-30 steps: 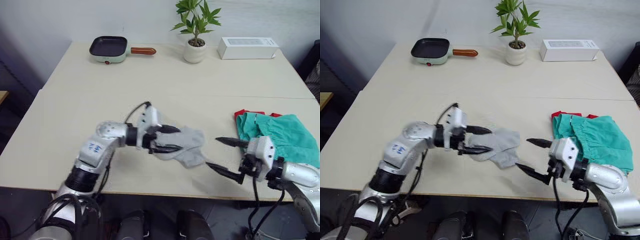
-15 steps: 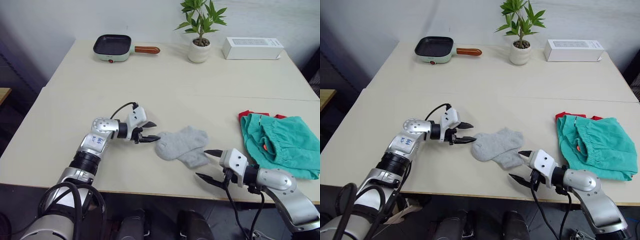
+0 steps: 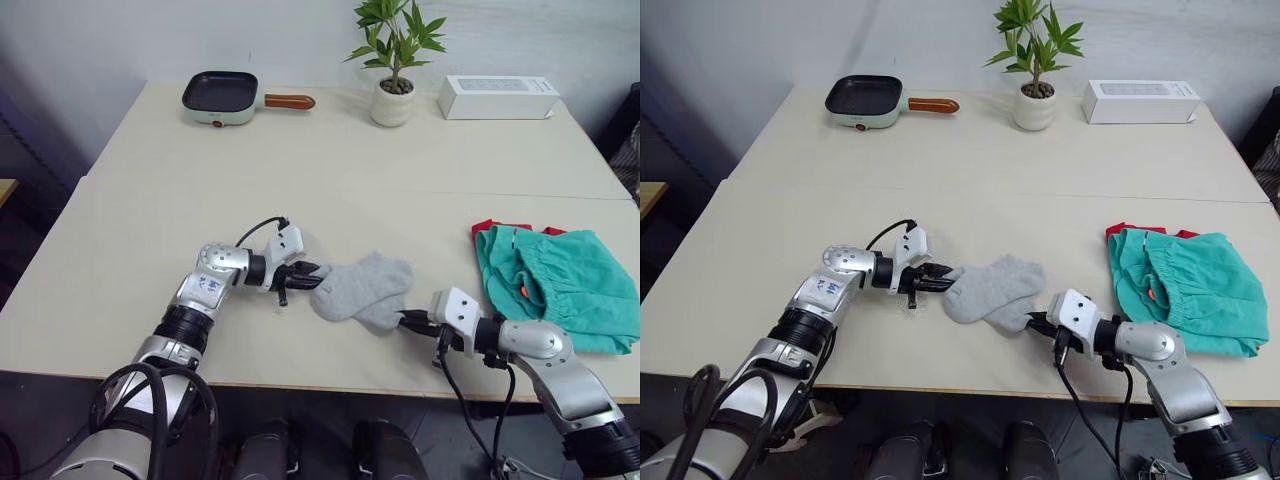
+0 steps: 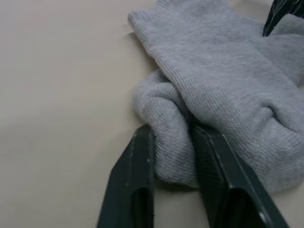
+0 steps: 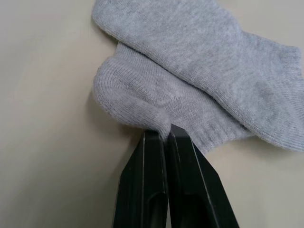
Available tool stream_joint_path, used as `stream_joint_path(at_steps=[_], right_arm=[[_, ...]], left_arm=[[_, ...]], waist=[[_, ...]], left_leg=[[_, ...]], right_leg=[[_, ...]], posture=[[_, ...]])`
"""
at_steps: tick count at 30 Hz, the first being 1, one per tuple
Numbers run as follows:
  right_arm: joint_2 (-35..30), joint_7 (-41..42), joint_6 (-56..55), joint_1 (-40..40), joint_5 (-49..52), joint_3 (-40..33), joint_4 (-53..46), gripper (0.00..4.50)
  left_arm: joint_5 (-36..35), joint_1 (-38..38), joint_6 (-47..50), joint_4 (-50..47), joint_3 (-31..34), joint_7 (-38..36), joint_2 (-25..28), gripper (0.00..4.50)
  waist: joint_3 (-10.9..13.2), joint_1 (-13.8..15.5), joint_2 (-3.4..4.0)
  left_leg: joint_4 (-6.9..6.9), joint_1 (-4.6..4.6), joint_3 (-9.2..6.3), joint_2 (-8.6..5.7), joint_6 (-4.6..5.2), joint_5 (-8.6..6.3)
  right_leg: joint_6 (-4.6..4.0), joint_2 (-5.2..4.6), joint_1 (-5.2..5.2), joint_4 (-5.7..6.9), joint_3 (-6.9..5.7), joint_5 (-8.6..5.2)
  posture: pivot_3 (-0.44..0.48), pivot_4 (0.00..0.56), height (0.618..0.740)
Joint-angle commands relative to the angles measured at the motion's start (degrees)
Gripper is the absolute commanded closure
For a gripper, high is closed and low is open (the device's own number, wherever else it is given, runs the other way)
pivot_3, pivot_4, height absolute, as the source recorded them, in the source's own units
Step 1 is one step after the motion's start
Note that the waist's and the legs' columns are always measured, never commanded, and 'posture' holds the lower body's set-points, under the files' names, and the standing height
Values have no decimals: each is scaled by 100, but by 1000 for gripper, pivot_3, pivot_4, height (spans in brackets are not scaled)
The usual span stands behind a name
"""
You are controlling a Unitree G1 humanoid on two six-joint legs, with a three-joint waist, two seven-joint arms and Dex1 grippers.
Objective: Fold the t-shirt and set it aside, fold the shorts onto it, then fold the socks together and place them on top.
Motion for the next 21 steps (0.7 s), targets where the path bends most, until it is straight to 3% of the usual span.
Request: stream_joint_path(at_steps=[1,11,18,19,21], right_arm=[[-76,156,-296,-106,-176,34,335,4500],[-61,995,-1938,-1395,-565,391,2012,4500],[52,1310,-1961,-1589,-460,494,2260,4500],[63,1327,-1813,-1562,-386,474,2204,4500],[12,1458,-1660,-1514,-272,460,2103,3988]], left_arm=[[-28,333,308,-585,28,-7,173,4457],[-411,1609,1861,-3157,532,652,695,4457],[-527,1796,2432,-3562,635,1201,618,4457],[-569,1799,2516,-3604,664,1266,608,3969],[-625,1830,2583,-3719,713,1317,651,3443]], waist=[[0,-5,0],[1,-59,2],[1,-23,3],[1,-22,3],[1,-22,3]], left_leg=[[0,8,-6,0,-1,-1],[-2,21,-24,7,-15,-10],[0,22,-26,7,-15,-9],[0,22,-26,7,-15,-10],[0,22,-26,8,-16,-10]], right_leg=[[0,0,13,-3,0,0],[-4,1,36,-8,9,-2],[-4,0,39,-9,8,-2],[-4,0,39,-9,8,-2],[-4,0,39,-9,8,-2]], posture=[[0,150,740],[0,150,740],[0,150,740],[0,150,740],[0,150,740]])
